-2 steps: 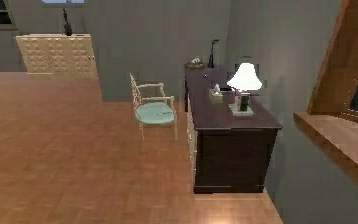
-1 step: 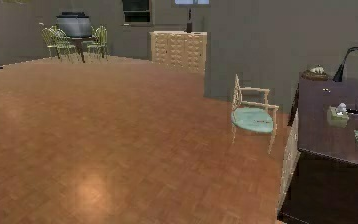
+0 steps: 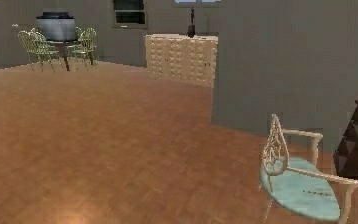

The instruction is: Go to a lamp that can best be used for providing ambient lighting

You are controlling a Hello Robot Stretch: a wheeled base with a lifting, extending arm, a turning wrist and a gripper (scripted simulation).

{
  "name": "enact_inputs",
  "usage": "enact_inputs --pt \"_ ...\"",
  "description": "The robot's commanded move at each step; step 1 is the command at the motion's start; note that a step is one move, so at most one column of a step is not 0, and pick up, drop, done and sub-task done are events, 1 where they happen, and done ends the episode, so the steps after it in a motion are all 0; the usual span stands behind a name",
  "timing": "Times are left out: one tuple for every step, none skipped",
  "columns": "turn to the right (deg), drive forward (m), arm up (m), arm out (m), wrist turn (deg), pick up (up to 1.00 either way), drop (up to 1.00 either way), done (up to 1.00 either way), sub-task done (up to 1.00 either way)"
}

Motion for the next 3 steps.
enact_inputs --pt "0.0 1.00 0.00 0.00 0.0 0.00 0.00 0.00 0.00" --pt "0.0 1.00 0.00 0.00 0.0 0.00 0.00 0.00 0.00" --pt "0.0 1.00 0.00 0.00 0.0 0.00 0.00 0.00 0.00"
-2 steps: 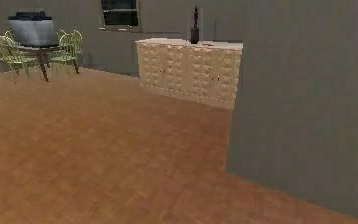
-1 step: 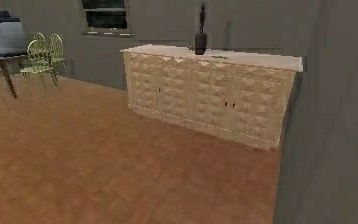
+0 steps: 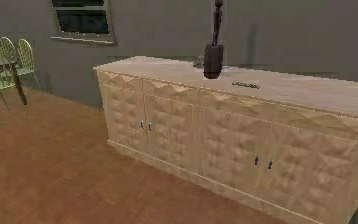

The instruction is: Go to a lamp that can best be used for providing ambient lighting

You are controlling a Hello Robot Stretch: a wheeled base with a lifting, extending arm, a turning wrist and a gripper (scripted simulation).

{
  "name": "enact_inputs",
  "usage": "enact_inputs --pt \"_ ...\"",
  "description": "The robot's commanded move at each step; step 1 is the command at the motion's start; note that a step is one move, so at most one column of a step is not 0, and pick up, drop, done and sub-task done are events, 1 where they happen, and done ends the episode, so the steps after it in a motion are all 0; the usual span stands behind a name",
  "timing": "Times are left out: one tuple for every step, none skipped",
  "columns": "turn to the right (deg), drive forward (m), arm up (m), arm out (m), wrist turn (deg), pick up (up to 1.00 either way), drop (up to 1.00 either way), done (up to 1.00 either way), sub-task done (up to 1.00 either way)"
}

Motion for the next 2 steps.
enact_inputs --pt "0.0 0.95 0.00 0.00 0.0 0.00 0.00 0.00 0.00" --pt "0.0 0.00 0.00 0.00 0.0 0.00 0.00 1.00 0.00"
